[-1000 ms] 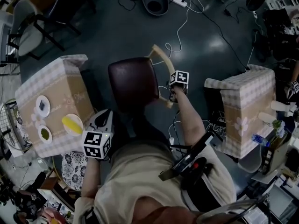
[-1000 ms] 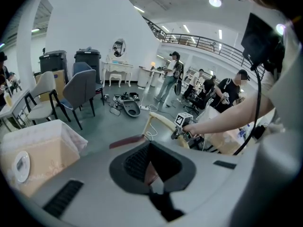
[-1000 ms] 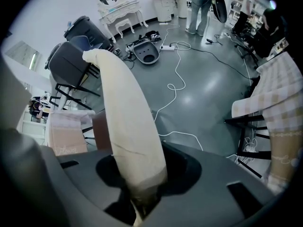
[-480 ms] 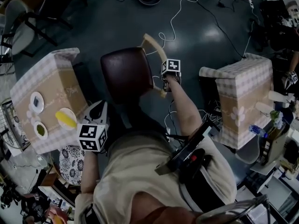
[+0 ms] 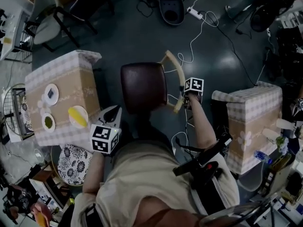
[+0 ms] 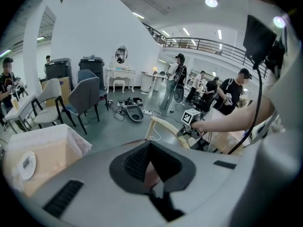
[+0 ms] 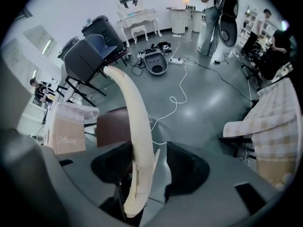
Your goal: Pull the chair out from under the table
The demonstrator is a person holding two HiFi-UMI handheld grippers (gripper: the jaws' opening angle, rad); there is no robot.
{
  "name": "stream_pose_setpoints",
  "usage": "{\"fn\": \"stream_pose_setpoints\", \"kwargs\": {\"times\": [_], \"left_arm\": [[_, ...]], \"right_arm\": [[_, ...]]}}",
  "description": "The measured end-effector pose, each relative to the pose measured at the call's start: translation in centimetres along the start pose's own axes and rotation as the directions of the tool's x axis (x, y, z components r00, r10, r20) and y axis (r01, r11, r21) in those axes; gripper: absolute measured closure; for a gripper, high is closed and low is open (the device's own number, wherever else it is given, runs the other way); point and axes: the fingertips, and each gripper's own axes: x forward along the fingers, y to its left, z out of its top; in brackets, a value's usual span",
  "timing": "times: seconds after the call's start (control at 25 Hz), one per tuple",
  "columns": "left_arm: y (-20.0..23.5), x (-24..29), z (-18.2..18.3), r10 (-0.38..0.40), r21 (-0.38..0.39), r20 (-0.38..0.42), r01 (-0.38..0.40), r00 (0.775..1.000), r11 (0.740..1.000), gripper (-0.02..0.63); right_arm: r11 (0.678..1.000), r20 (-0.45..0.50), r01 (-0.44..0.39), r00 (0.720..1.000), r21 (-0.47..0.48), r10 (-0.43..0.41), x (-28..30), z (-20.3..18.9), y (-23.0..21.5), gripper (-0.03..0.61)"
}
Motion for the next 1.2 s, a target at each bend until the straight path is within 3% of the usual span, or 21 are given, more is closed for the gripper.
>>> {"fn": "stream_pose_setpoints", "kwargs": {"times": [0.08,0.16,0.2,0.24,0.32,0.4,0.52,0.64,0.8,1.0,1.2], "left_arm": [[0.4,-0.7,0.1,0.001,0.007,0.025,-0.002,1.0,1.0,0.607],[0.9,-1.7,-0.2,0.004,0.009,0.038,-0.004,0.999,1.0,0.607],[1.1,-2.2,-0.6,0.003,0.009,0.041,-0.004,0.999,1.0,0.607],[1.4,-2.8,-1.0,0.002,0.009,0.044,-0.002,0.999,1.0,0.607],[2.0,-3.8,-1.7,-0.002,0.009,0.055,0.001,0.999,1.0,0.607],[2.4,-4.9,-2.3,-0.005,0.011,0.071,0.005,0.997,1.0,0.607],[3.1,-6.9,-3.0,-0.01,0.016,0.103,0.009,0.995,1.0,0.607],[3.8,-8.8,-3.4,-0.012,0.025,0.142,0.009,0.99,1.0,0.607],[4.6,-11.4,-4.4,-0.019,0.032,0.185,0.014,0.983,0.999,0.607],[5.3,-13.9,-5.5,-0.057,0.012,0.237,0.056,0.97,0.998,0.607],[4.6,-14.5,-6.2,-0.136,0.033,0.274,0.133,0.952,0.991,0.607]], "right_arm": [[1.0,0.084,0.026,0.996,-0.014,-0.024,-2.4,1.3,0.0,0.347],[0.999,0.179,0.018,0.984,-0.034,-0.012,-4.9,2.1,1.0,0.423],[0.999,0.22,-0.008,0.975,-0.048,0.018,-6.1,2.0,2.2,0.504],[0.997,0.253,-0.047,0.965,-0.067,0.063,-7.2,1.7,3.7,0.543],[0.982,0.292,-0.136,0.941,-0.128,0.168,-9.1,0.6,7.5,0.565],[0.954,0.3,-0.212,0.915,-0.211,0.27,-10.6,-1.2,11.8,0.567],[0.881,0.288,-0.339,0.852,-0.331,0.437,-13.0,-4.5,18.8,0.568],[0.814,0.269,-0.399,0.803,-0.422,0.533,-15.1,-6.9,24.4,0.568],[0.747,0.247,-0.429,0.758,-0.508,0.604,-17.5,-10.1,30.1,0.568],[0.713,0.26,-0.414,0.731,-0.566,0.631,-20.3,-13.3,33.9,0.568],[0.667,0.284,-0.4,0.68,-0.628,0.676,-24.5,-16.9,36.4,0.568]]}}
